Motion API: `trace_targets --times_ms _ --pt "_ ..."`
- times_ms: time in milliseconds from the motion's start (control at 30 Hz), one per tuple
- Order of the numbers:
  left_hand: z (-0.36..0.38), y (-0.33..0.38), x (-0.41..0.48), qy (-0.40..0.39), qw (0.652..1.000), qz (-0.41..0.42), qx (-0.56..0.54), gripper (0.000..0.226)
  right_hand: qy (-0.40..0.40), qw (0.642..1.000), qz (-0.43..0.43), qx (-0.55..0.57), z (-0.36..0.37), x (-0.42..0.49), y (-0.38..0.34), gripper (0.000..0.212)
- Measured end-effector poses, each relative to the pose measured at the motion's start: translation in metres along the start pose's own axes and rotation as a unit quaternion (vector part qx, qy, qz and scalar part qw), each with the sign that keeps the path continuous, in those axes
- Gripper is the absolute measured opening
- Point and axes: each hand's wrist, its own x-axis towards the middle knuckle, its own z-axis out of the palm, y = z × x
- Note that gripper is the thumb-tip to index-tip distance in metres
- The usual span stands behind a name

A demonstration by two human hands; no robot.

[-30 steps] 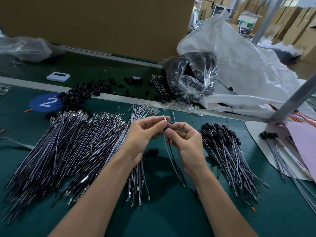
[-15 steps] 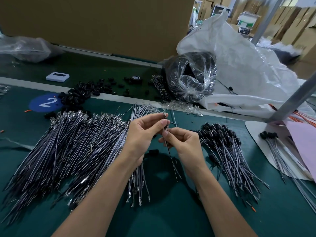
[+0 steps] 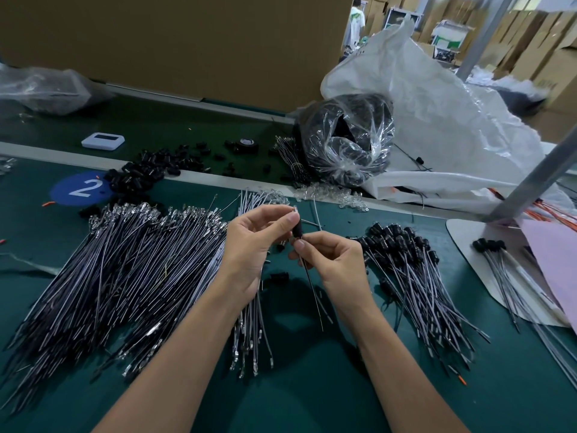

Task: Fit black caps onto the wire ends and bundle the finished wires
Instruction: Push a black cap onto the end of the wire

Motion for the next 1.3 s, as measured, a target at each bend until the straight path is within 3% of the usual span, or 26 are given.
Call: trace_targets --times_ms 767,1067,1300 --pt "0.0002 0.0004 0.0004 -0.022 1.0 0.01 -0.008 0.021 0.002 1.0 -0.008 -0.02 -0.0005 -0.0037 -0.0041 0.01" --pt "0.0014 -0.0033 0.0024 0.025 0.999 0.027 0.026 0.007 0.035 0.993 -0.057 -0.1 0.0022 -0.004 -0.0039 0.011" --pt "0.0004 -0.0058 0.0029 0.048 0.996 0.033 0.064 0.01 0.067 0.984 -0.092 -0.139 0.0046 -0.0042 -0.0021 0.013"
